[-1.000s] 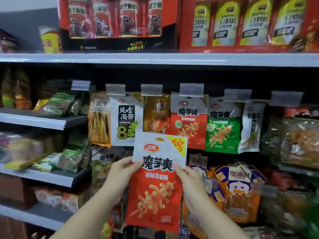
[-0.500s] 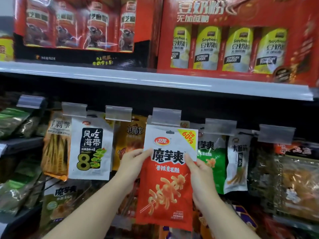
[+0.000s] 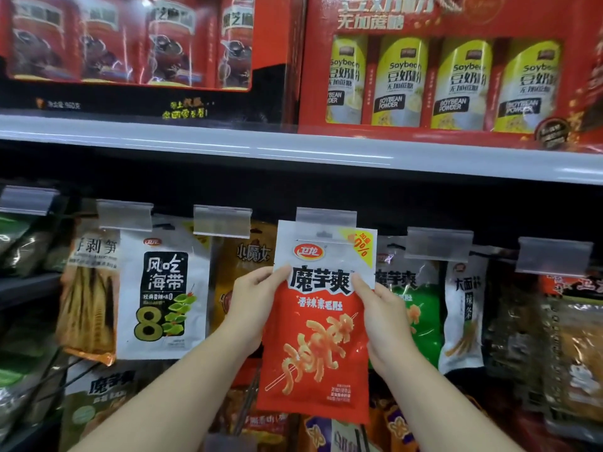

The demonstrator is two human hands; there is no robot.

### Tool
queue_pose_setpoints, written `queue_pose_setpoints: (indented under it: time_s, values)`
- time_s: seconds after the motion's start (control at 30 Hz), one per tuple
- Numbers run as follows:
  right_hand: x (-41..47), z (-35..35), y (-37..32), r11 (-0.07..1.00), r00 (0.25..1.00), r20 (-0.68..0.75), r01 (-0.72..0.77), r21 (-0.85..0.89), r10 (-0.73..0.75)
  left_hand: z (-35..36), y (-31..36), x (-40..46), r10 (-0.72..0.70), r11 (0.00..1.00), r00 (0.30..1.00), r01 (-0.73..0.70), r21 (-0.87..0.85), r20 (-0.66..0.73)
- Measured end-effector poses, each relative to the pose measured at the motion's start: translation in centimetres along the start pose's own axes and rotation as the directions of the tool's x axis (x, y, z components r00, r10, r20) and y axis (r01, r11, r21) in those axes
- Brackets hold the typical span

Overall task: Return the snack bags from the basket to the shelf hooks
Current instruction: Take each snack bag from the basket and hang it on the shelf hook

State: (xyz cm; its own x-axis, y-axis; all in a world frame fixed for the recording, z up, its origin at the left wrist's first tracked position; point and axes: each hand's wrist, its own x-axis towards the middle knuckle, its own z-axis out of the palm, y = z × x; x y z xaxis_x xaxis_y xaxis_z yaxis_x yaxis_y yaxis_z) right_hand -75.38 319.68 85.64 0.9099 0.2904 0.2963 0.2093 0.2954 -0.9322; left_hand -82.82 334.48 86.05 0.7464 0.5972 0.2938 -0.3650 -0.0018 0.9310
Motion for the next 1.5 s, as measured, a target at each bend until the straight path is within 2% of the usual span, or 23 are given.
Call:
queue_pose_setpoints:
  time_s: [0.27, 0.47, 0.87, 1.23, 1.43, 1.5]
  values:
    - [0.1, 0.3, 0.0, 0.999, 0.999, -0.032, -0.018, -0.034, 0.017, -0.2, -0.5, 0.9, -0.012, 1.0, 1.0, 0.011, 0.02, 0.025]
    - [0.5, 0.6, -0.6, 0.999, 0.997, -0.073, 0.008, -0.043, -0.011, -0.1, 0.0, 1.5, 0.064, 0.998, 0.997, -0.064, -0.016, 0.041]
    - [1.8, 0.8, 0.2, 0.994, 0.996, -0.088, -0.018, -0.109, 0.009, -0.2, -1.0, 3.5, 0.122, 0.977, 0.992, -0.122, 0.175, 0.007]
    - [6.0, 1.5, 2.8, 0.976, 0.986, -0.166, -0.027, -0.218, -0.01, 0.2, -2.7, 7.5, 0.112, 0.945, 0.992, -0.09, 0.314, -0.052]
    - [7.5, 1.4, 3.4, 0.947, 0.985, -0.17, -0.029, -0.32, -0.028, 0.8, -2.9, 8.9, 0.081, 0.921, 0.992, -0.037, 0.387, -0.098]
    - [7.6, 1.2, 3.4, 0.933, 0.986, -0.161, -0.013, -0.359, -0.048, 0.9, -3.2, 8.9, 0.109, 0.901, 0.989, -0.054, 0.431, -0.104]
